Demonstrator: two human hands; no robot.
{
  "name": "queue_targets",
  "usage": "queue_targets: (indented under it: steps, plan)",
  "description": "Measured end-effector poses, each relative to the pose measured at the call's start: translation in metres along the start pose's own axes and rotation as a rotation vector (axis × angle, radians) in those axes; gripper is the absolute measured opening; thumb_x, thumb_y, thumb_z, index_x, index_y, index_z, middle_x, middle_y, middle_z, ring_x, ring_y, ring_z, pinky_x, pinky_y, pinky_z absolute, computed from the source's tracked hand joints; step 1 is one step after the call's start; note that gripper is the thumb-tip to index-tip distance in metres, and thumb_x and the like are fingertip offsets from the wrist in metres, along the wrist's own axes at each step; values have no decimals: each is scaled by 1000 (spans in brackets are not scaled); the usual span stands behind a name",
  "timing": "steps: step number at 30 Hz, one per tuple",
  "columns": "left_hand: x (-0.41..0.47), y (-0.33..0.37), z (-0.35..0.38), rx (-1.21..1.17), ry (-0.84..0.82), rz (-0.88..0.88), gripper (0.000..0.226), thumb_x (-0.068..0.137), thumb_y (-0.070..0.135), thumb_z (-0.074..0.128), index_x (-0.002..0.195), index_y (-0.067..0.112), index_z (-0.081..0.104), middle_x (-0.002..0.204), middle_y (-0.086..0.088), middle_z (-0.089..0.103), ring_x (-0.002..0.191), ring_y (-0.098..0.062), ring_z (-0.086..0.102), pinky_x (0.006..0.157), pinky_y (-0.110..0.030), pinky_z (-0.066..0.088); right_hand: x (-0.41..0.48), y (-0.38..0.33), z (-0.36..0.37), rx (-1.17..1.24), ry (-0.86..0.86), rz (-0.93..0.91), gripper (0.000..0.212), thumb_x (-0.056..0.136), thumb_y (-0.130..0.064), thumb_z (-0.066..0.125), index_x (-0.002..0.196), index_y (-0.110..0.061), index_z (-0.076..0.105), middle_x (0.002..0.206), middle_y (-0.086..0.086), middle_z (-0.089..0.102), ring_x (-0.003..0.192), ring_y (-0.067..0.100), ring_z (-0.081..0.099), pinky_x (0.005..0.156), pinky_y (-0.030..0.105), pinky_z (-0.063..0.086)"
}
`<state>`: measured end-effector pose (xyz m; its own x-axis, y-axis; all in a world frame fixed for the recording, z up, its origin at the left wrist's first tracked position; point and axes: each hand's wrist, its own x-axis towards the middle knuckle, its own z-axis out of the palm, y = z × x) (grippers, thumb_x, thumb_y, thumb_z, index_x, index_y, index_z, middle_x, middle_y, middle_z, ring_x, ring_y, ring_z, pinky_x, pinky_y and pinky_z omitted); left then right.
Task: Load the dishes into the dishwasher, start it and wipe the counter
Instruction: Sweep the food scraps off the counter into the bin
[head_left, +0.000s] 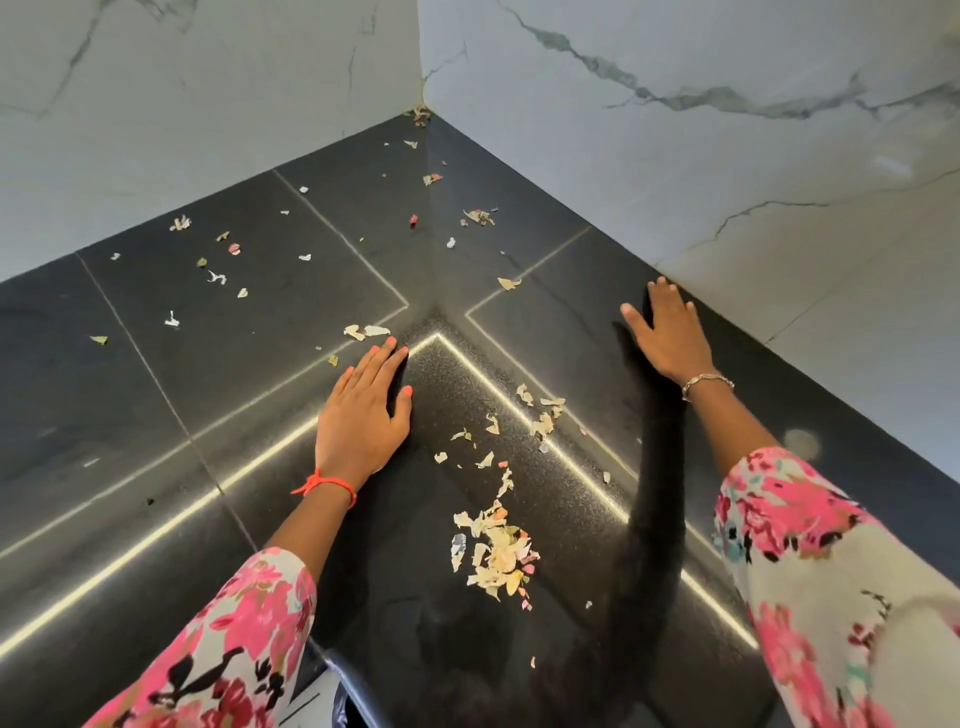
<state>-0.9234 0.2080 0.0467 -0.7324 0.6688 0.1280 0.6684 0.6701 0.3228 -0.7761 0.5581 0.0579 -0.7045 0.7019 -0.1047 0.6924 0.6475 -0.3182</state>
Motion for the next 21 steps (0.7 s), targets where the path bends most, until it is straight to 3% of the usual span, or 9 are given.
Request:
queue_targets:
  steps: [6,11,13,17,21]
  plan:
    - [0,1,1,-27,18,0,48,96,30,41,143,22,33,153,7,26,142,-10,22,117,-29,13,-89,-49,19,-106,-82,-282,75,94,-59,14,150,-10,6,157,6,2,145,17,0,117,33,-3]
    - [1,0,-1,-53,6,-6,48,96,30,41,143,22,33,153,6,26,142,-11,21,117,-31,13,-205,-108,51,-22,-182,-383,78,86,-68,-4,148,-20,-9,154,-5,-14,142,9,-15,114,26,-12]
    - [0,1,-2,-59,0,-3,48,96,30,40,143,21,33,153,6,26,142,-11,20,117,-31,13,-230,-122,53,67,-223,-435,79,82,-70,-6,146,-24,-10,153,-9,-14,141,3,-15,116,24,-9]
    - [-1,0,-3,-76,-10,1,48,97,31,37,144,21,30,154,5,23,143,-11,17,118,-31,11,-210,-123,39,312,-173,-353,69,90,-61,11,149,-26,-1,156,-9,-6,140,1,-6,116,26,4]
    - [0,-2,-3,-87,-27,14,48,98,31,35,145,20,28,154,5,21,143,-10,14,118,-30,8,-148,-119,38,123,-132,-290,70,95,-55,20,150,-16,4,158,-1,-3,144,10,-6,120,34,1]
